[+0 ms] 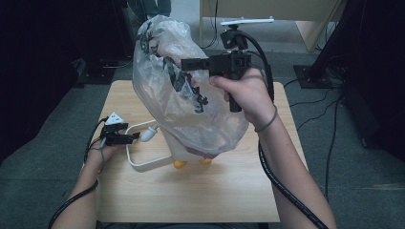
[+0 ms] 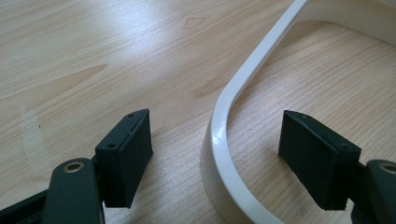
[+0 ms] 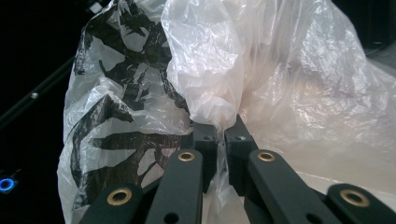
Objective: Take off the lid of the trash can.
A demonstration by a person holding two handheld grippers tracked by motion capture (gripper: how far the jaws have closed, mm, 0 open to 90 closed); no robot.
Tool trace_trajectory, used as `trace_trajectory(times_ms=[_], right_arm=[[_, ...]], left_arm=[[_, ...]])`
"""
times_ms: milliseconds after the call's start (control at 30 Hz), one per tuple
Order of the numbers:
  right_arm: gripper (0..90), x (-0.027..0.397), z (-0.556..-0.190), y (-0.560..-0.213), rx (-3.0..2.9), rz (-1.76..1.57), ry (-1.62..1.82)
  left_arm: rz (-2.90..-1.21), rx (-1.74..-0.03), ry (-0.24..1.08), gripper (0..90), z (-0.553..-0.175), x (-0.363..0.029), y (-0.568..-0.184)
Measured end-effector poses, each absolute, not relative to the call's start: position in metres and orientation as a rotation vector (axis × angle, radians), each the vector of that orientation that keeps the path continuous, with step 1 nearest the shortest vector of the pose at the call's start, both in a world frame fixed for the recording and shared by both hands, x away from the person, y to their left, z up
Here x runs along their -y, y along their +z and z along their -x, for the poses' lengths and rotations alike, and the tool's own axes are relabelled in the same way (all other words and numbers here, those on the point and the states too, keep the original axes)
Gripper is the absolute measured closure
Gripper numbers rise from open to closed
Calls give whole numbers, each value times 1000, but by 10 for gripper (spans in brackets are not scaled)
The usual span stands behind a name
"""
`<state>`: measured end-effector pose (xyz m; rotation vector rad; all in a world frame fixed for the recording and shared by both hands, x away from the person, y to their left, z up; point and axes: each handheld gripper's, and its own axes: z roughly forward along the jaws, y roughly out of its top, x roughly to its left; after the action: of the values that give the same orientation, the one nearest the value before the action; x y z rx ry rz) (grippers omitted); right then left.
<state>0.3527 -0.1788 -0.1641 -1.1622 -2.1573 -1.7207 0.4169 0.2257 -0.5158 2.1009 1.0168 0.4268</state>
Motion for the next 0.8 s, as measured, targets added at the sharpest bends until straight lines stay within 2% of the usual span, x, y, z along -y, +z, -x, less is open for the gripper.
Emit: trace_trajectory(times_ms=[367, 567, 633, 700, 800], right_arm=[[868, 154, -383, -196, 2235, 1298, -1512], [819, 145, -389, -208, 2354, 1358, -1419], [749, 143, -391, -213, 2378, 1372, -1382], [626, 142, -392, -219, 2422, 1349, -1366], [487, 144, -392, -222, 2387, 1334, -1372]], left_arm=[[-2096, -1018, 420, 259, -417, -226, -516], [-2095, -1019, 420, 259, -417, -226, -516], [-2097, -1018, 421, 258, -417, -226, -516], [-2095, -1019, 420, 259, -417, -226, -516], [-2095, -1019, 420, 259, -417, -226, -516]])
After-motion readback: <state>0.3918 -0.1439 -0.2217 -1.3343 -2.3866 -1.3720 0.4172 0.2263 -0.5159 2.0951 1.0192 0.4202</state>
